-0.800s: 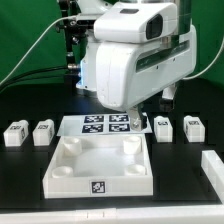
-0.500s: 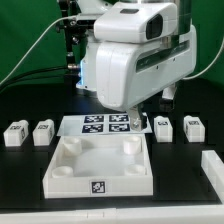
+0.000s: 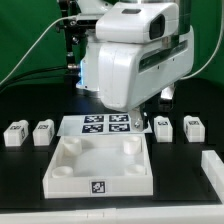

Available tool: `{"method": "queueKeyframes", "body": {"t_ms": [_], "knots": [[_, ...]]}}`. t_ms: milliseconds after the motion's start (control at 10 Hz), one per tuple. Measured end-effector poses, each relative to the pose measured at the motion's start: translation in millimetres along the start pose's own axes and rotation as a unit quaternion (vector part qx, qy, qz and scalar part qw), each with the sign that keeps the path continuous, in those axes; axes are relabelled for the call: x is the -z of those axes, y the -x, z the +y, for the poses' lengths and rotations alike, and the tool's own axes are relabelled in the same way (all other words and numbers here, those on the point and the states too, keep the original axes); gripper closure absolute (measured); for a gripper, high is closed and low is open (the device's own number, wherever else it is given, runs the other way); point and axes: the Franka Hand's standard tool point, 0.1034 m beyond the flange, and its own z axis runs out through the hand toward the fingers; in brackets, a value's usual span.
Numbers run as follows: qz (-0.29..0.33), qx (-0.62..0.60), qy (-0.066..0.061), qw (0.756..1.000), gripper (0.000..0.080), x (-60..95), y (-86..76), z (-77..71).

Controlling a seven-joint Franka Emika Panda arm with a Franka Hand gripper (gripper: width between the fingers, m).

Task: Assemble one leg

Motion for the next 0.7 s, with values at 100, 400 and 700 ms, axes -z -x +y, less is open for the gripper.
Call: {"method": "queueKeyframes", "body": {"t_ms": [100,400,700], "knots": [[0.000,0.064,0.002,0.998,0.0150,-2.2,12.0,-17.0],[-0.002,0.266,0.001,0.964,0.0150,-18.8,69.1,-60.1],[0.003,0.362,-0.008,0.932,0.0150,-53.7,123.0,-80.6]]}}
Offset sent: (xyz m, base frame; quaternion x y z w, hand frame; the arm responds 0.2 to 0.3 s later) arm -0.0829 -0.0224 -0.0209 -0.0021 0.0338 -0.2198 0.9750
